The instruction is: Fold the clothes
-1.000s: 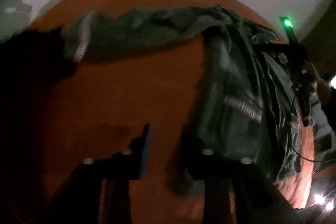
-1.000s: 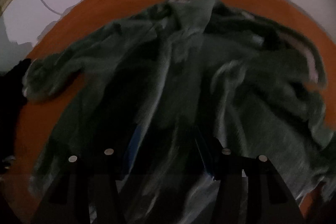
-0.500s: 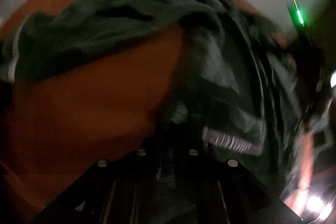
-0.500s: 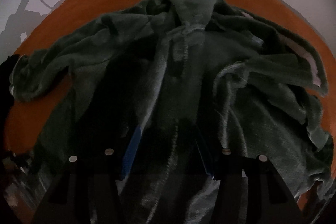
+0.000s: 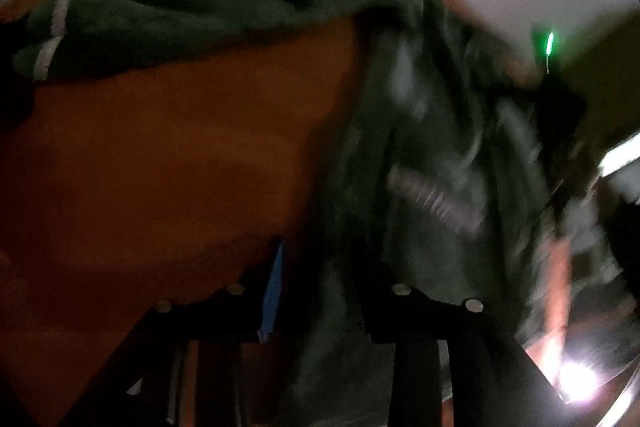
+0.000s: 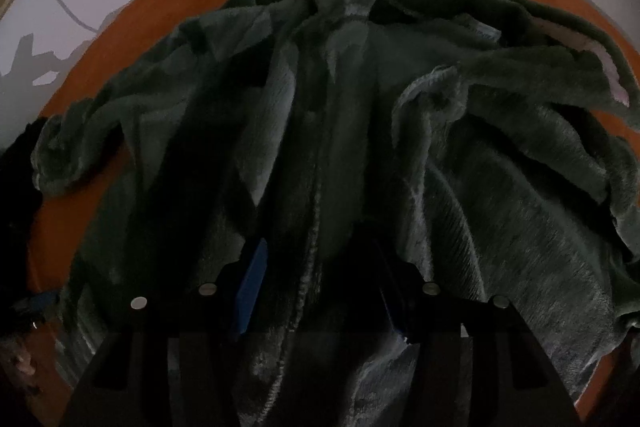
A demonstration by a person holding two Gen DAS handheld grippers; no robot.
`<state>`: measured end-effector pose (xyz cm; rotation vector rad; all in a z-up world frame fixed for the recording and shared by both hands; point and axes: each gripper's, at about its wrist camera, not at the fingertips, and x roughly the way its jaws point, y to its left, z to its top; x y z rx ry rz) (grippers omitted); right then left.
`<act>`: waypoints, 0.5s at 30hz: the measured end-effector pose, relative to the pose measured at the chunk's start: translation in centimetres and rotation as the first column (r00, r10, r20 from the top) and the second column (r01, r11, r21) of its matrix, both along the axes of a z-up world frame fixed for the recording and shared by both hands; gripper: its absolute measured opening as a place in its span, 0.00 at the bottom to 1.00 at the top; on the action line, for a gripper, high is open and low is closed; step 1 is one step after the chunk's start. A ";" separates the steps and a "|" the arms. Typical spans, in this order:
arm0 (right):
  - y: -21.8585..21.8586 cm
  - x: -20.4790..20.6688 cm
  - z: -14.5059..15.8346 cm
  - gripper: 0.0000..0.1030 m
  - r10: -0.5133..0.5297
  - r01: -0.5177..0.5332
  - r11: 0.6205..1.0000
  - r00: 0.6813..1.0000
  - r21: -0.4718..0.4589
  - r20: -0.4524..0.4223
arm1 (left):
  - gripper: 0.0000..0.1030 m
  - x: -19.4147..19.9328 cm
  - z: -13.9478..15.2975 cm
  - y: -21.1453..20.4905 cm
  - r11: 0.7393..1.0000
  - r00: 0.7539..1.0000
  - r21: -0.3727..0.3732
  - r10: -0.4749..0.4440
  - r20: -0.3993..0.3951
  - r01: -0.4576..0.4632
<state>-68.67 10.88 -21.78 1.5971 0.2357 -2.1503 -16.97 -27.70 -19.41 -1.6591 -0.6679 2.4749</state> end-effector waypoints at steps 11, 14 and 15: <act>1.5 1.7 0.1 0.52 -0.004 0.005 1.000 1.000 0.025 -0.017 | 0.06 5.5 0.7 -5.5 0.969 0.971 0.078 0.230 0.065 -0.235; 3.1 3.7 0.8 0.52 -0.010 0.010 1.000 1.000 -0.015 0.015 | 0.23 7.5 1.0 -2.6 0.985 0.990 0.121 0.114 0.079 -0.123; 3.6 4.5 1.0 0.52 -0.007 0.008 0.999 1.000 -0.032 0.028 | 0.29 8.0 1.1 -1.2 0.989 0.995 0.126 0.072 0.072 -0.081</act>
